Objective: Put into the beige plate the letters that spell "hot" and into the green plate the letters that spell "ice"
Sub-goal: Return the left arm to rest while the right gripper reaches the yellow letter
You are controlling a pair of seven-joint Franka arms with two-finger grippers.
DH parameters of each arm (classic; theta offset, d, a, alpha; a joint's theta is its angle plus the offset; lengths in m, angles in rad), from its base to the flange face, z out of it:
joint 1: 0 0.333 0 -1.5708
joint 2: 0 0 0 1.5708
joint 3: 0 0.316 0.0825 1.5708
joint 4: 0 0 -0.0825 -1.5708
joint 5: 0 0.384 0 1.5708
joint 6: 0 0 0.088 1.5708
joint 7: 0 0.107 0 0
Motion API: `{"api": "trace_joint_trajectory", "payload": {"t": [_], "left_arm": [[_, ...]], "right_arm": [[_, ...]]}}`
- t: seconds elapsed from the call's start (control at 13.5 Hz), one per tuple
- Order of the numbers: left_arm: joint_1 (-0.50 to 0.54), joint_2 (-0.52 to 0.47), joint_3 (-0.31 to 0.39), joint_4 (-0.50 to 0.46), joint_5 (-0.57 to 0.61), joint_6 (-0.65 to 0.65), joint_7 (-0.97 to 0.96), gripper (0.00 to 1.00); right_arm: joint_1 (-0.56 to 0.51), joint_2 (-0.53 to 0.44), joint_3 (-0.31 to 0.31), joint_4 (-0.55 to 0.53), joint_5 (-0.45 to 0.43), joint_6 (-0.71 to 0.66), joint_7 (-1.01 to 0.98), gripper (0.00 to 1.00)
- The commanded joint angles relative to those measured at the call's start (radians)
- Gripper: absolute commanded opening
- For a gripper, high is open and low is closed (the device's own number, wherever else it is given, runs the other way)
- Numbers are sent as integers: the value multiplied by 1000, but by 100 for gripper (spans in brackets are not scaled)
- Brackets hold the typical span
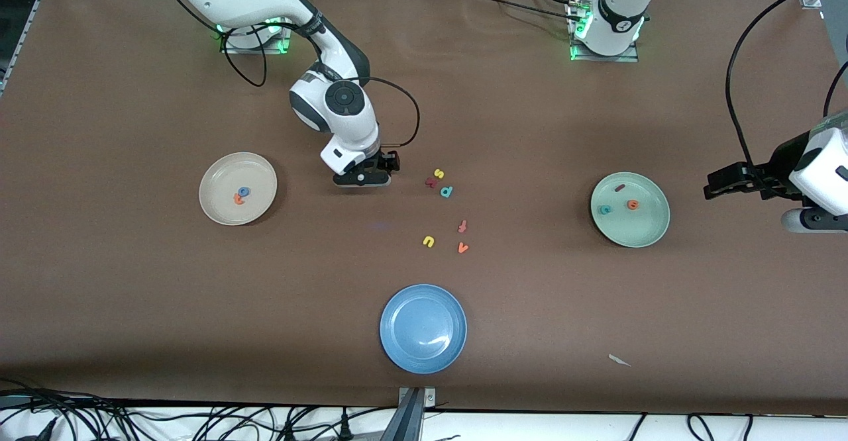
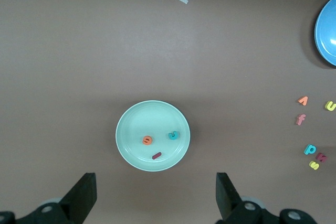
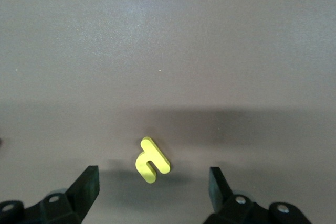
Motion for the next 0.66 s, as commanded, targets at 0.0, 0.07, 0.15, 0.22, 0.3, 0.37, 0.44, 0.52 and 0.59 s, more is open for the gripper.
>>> {"api": "trace_joint_trajectory", "payload": {"t": [0.0, 0.07, 0.15, 0.22, 0.3, 0.37, 0.44, 0.52, 0.59], "left_arm": [[-6, -25, 11, -33, -18, 15, 25, 100], [-6, -25, 11, -33, -18, 16, 25, 100], [-6, -25, 11, -36, -18, 16, 25, 100], [-6, -25, 11, -38, -18, 16, 25, 100], [-6, -25, 11, -38, -18, 16, 25, 100], [-6, -25, 11, -38, -18, 16, 25, 100], [-6, -25, 11, -38, -18, 16, 25, 100], [-6, -25, 11, -36, -18, 16, 25, 100], [-6, -25, 11, -36, -18, 16, 25, 100]], "right_arm": [[26, 26, -20, 25, -42, 3, 26, 85], [28, 29, -20, 25, -44, 3, 29, 81], [31, 34, -21, 25, -52, 3, 38, 78], [32, 37, -21, 24, -67, 3, 58, 77], [32, 44, -24, 23, -85, 9, 76, 77], [37, 46, -26, 20, -99, 28, 98, 76], [42, 49, -30, 16, -104, 35, 110, 75], [43, 51, -32, 14, -104, 36, 110, 71], [43, 51, -32, 14, -105, 37, 110, 68]]}}
